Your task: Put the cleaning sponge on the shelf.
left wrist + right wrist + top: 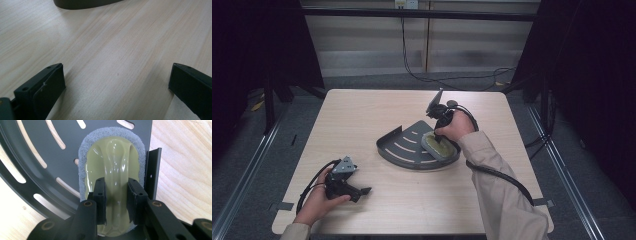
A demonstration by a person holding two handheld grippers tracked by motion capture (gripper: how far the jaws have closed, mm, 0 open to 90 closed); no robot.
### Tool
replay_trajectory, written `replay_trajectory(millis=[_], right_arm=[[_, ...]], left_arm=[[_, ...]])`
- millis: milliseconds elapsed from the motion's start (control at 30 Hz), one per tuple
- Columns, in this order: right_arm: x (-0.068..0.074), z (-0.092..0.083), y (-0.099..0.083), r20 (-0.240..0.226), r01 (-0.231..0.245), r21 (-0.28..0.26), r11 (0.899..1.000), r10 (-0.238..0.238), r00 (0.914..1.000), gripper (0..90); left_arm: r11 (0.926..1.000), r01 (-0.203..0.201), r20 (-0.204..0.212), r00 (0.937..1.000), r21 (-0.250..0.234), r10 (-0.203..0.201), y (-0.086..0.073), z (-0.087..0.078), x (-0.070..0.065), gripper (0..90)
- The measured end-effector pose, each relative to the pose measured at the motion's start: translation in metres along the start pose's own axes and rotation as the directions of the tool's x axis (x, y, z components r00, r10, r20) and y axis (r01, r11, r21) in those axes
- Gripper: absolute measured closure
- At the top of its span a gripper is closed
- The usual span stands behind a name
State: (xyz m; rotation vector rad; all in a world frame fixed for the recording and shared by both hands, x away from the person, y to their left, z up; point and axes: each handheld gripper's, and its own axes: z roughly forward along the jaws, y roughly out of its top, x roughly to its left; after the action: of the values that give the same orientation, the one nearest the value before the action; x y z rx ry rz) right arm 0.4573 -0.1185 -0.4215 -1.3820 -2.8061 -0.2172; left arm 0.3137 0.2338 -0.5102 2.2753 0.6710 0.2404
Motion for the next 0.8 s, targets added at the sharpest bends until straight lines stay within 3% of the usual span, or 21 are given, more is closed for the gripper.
replay_trajectory(millis=[800], right_arm=[[0.0023, 0.0036, -0.0004, -0.005, -0.001, -0.018, 1.000, 0.001, 1.0000, 71.5]], left_arm=[[1.0000, 0.001, 0.000, 1.0000, 0.001, -0.001, 0.0000, -0.0001, 0.0000, 0.0]])
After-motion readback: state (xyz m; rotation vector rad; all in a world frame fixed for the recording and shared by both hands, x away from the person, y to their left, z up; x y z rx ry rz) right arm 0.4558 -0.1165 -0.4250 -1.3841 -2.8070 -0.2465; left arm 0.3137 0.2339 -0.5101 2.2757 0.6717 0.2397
